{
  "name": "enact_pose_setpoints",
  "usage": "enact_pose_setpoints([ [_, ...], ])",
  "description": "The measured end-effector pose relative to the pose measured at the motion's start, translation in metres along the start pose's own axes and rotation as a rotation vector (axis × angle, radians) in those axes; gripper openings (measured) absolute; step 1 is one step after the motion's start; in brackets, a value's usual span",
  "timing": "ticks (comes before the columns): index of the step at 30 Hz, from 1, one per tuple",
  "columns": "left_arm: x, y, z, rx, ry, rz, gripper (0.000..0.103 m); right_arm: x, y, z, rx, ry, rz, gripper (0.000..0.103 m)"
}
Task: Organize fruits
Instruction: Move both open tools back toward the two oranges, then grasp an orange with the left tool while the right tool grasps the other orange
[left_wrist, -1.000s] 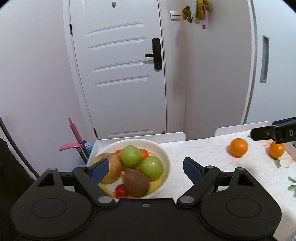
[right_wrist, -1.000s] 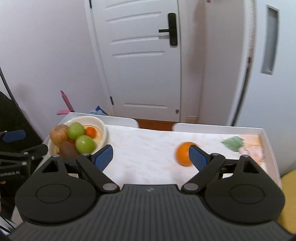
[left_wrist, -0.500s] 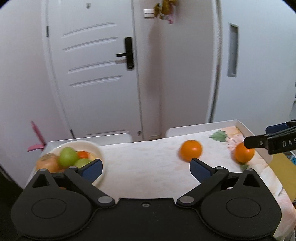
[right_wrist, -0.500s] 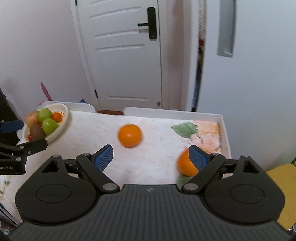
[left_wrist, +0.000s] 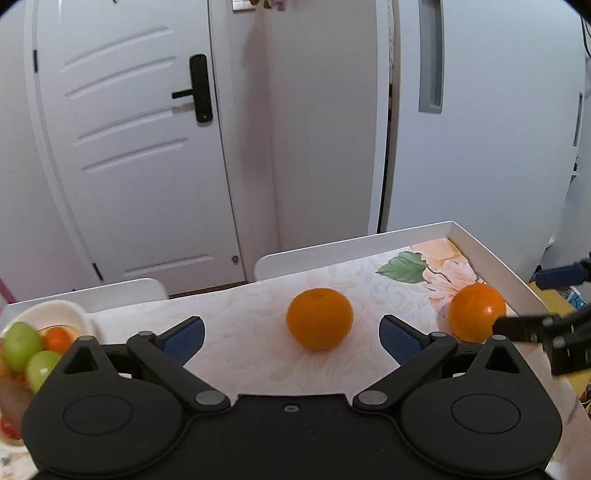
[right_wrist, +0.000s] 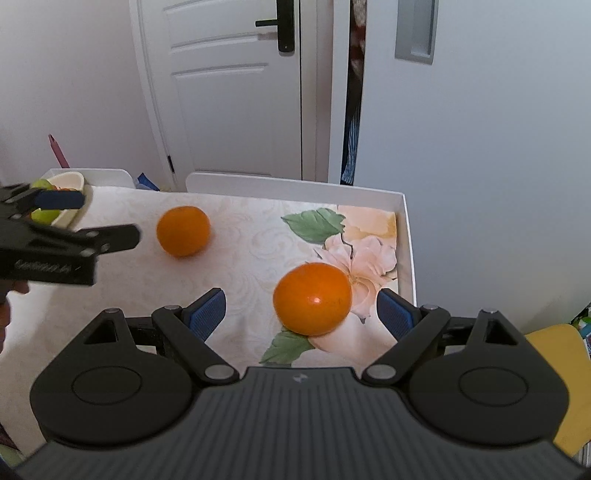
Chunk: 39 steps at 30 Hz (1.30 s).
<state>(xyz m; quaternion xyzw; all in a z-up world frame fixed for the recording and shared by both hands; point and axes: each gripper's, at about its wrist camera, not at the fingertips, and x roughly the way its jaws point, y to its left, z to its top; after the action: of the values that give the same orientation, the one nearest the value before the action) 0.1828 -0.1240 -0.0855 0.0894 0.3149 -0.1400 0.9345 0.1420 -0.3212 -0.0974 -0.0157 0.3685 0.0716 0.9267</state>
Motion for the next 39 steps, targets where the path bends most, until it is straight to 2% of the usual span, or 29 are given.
enact_pose_setpoints([
  [4,0.029,-0.008,0.001,0.003,0.026,-0.010,0.100,0.015,-0.002,-0.003,-0.004,0.005,0.001,0.103],
  [7,0.047,-0.013,0.002,0.001,0.048,-0.019,0.094,0.023,-0.003,-0.004,-0.012,0.007,0.003,0.103],
  [13,0.067,-0.019,0.003,-0.005,0.070,-0.015,0.089,0.034,-0.004,-0.004,-0.023,0.010,0.009,0.102],
  [19,0.078,-0.019,0.002,-0.020,0.085,-0.020,0.075,0.040,-0.006,-0.004,-0.017,0.013,0.018,0.100],
  [20,0.079,-0.018,0.001,-0.019,0.087,-0.024,0.067,0.041,-0.005,-0.004,-0.019,0.013,0.019,0.100],
  [21,0.079,-0.019,0.001,-0.015,0.092,-0.019,0.064,0.041,-0.005,-0.004,-0.022,0.013,0.021,0.098],
  [25,0.078,-0.017,0.000,-0.008,0.089,-0.024,0.064,0.044,-0.003,-0.005,-0.027,0.018,0.023,0.094],
  [27,0.076,-0.017,-0.001,-0.004,0.090,-0.021,0.063,0.044,-0.003,-0.005,-0.027,0.021,0.024,0.089],
  [32,0.069,-0.018,-0.005,0.002,0.091,-0.011,0.063,0.047,-0.005,-0.007,-0.031,0.021,0.020,0.088],
  [39,0.059,-0.016,-0.012,-0.009,0.094,0.007,0.063,0.048,-0.007,-0.008,-0.033,0.017,0.009,0.078],
])
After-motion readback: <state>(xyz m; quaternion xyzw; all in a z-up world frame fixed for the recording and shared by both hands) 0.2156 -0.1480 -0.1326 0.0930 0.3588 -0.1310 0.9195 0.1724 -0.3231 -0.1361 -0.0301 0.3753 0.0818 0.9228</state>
